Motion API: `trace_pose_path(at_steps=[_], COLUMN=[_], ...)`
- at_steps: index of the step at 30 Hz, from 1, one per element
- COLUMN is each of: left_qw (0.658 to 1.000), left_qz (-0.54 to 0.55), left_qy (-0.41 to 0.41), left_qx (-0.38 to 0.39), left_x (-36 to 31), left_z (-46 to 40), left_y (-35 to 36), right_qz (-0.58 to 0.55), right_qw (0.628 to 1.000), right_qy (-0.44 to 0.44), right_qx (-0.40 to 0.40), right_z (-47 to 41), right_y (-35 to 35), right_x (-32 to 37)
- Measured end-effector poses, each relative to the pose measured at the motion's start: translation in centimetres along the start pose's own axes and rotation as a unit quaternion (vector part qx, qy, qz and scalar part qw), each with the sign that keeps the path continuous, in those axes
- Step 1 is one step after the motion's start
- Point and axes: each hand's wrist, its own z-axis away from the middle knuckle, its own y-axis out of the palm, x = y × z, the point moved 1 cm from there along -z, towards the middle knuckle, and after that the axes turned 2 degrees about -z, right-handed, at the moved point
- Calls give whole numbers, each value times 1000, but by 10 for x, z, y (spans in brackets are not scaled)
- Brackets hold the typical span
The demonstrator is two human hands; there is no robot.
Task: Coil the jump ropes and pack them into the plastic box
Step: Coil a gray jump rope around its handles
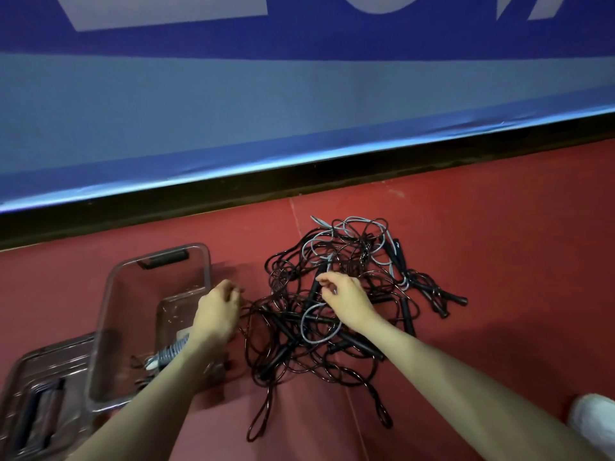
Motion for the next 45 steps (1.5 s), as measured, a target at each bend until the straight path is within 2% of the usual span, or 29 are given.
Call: trace_pose_path(at_steps=[2,4,6,11,20,26,32,37,40,45], left_qw=[1000,1000,1000,1000,998,992,977,965,954,926], left_qz=[1,7,13,18,2,-5,-24,20,79,97], left_qy=[-8,-5,-2,-7,59,129,213,257,275,352], left_qx=[-4,-7,-9,-5,-6,-7,1,38,84,99], left_x=[6,11,14,14,-12,-52,-104,-148,-173,-214], left_z=[-2,-5,-6,-5,-9,-8,15,39,57,81], left_y=[-3,-7,-11,-16,-40,-60,-79,-80,-78,-69], right_qz=[151,257,285,274,73,-10,-113,-293,-341,-400], right_qw=[984,954,948,957,997,996,979,937,918,893], right_qy=[-23,-42,-42,-55,11,-18,-58,-79,-112,-150], right_qx=[97,150,135,83,9,-81,-159,-171,-171,-139], right_z=[1,6,11,12,4,1,14,41,72,115], right_y=[12,20,24,23,-42,-105,-187,-258,-299,-335], right_x=[-3,-8,-10,-9,21,68,141,223,272,318])
